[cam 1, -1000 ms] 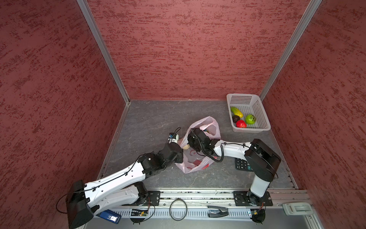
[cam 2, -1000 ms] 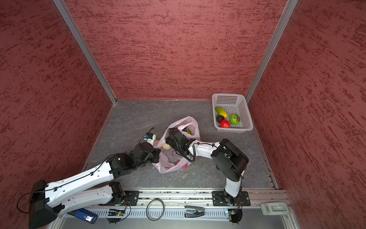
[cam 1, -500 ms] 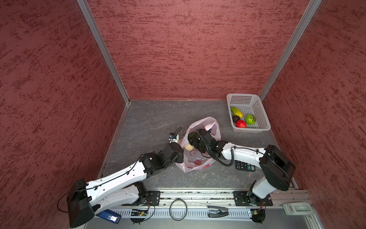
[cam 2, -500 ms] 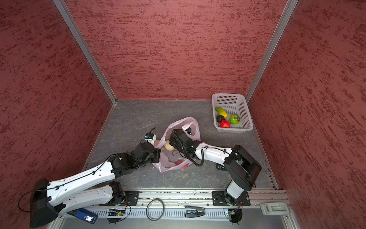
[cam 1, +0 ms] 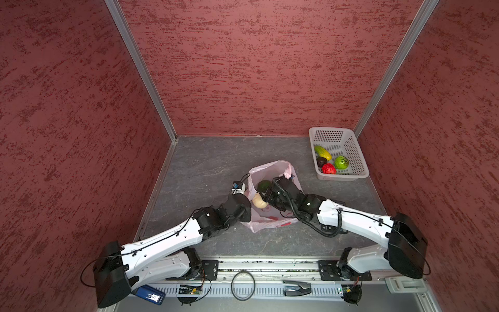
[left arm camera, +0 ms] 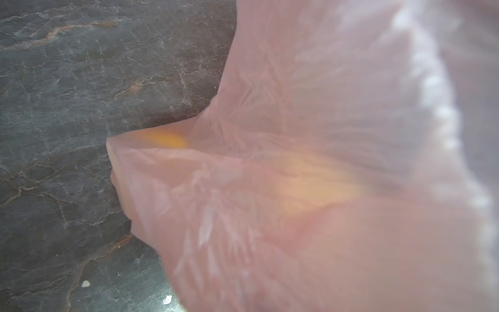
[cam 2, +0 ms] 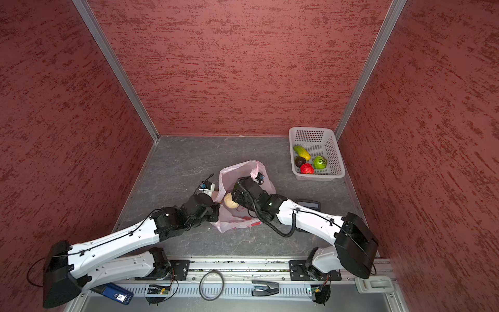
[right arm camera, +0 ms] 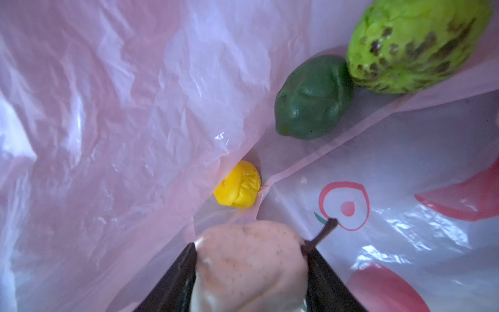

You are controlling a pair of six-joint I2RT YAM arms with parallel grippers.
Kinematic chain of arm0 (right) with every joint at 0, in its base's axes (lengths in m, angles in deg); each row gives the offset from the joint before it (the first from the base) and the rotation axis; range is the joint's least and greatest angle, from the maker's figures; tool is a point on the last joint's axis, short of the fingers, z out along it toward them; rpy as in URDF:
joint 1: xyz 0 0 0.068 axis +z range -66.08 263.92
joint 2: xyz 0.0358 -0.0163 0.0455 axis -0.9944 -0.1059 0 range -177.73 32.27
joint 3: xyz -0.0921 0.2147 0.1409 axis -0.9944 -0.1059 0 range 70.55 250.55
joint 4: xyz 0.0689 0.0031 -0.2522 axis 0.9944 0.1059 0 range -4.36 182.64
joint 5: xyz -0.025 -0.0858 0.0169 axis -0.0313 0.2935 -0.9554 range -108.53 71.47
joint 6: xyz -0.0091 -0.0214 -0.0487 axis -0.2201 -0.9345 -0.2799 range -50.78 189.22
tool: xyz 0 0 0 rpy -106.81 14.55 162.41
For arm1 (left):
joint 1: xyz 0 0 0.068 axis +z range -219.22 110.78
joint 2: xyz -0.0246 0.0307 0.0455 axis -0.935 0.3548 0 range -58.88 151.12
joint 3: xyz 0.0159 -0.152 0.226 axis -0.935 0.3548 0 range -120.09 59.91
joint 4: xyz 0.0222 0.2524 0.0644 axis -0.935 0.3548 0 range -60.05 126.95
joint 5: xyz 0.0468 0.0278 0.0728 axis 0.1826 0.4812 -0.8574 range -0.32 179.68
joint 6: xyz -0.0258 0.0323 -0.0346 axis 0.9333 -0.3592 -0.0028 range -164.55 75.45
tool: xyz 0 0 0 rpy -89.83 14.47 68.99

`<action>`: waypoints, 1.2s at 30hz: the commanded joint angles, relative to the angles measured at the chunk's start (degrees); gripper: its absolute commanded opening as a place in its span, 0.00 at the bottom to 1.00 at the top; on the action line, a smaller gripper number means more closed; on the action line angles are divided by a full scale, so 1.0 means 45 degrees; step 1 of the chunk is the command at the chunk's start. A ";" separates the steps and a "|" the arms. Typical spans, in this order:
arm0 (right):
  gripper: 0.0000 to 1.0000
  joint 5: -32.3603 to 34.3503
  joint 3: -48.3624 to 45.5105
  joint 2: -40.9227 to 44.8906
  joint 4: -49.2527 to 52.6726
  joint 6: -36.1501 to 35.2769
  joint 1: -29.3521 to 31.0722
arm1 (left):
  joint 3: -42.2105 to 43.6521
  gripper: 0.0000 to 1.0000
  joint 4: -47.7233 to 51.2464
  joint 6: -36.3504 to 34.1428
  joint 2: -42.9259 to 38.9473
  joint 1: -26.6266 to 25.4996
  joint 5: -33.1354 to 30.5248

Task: Untie the knot of the plastic bag and take out the fruit
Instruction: 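Lift the pear out of the bag toward the white basket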

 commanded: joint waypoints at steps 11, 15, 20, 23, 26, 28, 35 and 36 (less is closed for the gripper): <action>0.54 0.0996 0.1903 -0.1576 0.1192 -0.1707 0.0795 | -0.0352 0.00 -0.0350 -0.0415 0.0006 0.0020 0.0031; 0.54 0.1146 0.2276 -0.2252 0.0905 -0.1738 0.0821 | -0.0395 0.00 -0.0314 -0.0471 -0.0067 -0.0001 0.0056; 0.54 0.1742 0.2576 -0.2589 0.0786 -0.1715 0.0779 | -0.0184 0.00 -0.0372 -0.0400 -0.0246 -0.0077 0.0132; 0.54 0.1850 0.2749 -0.2636 0.0637 -0.1720 0.0769 | -0.0146 0.00 -0.0383 -0.0396 -0.0306 -0.0110 0.0172; 0.54 0.1860 0.2761 -0.2274 0.0593 -0.1538 0.0778 | -0.0119 0.00 -0.0315 -0.0402 -0.0361 -0.0116 0.0155; 0.53 0.1899 0.2703 -0.1786 0.0793 -0.1404 0.0849 | -0.0092 0.00 -0.0231 -0.0401 -0.0396 -0.0113 0.0097; 0.52 0.2086 0.2524 0.0098 0.2267 -0.1194 0.1292 | -0.0068 0.00 -0.0140 -0.0253 -0.0482 -0.0103 -0.0283; 0.52 0.2119 0.2506 0.0287 0.2427 -0.1234 0.1365 | -0.0125 0.00 -0.0110 -0.0260 -0.0443 -0.0097 -0.0346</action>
